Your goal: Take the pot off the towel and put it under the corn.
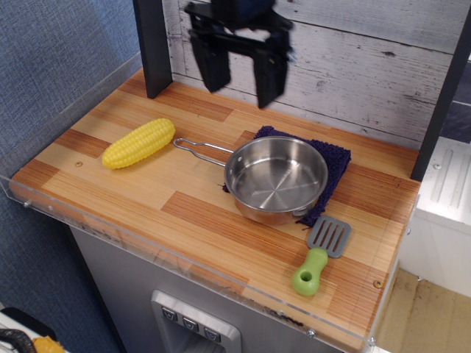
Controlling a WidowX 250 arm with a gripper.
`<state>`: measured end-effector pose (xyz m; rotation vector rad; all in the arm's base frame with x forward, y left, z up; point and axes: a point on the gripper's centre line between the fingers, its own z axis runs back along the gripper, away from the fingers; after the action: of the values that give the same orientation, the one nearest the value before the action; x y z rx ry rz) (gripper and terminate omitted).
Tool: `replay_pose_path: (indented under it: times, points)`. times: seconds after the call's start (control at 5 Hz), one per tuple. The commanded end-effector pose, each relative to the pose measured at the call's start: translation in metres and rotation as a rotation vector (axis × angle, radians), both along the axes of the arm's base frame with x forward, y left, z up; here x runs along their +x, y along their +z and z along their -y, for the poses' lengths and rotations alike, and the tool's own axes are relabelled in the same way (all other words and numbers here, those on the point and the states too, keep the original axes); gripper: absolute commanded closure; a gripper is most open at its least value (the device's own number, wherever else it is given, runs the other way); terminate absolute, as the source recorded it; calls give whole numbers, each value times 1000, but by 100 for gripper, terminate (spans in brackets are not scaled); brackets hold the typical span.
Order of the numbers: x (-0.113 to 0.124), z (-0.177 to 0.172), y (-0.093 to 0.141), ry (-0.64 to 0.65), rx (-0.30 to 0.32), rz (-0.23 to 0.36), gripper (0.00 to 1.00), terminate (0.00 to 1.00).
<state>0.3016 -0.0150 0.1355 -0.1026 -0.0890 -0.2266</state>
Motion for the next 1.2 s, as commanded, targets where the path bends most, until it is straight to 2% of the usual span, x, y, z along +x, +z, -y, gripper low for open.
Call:
replay_pose_path:
  times: [0.0,0.4,1.0]
  points:
    - [-15,31,-14,-65,18,26,0,0]
    - [-15,34,-52,-94,34,-21,0,0]
    - [-26,52,-88,-149,56,-73,0,0]
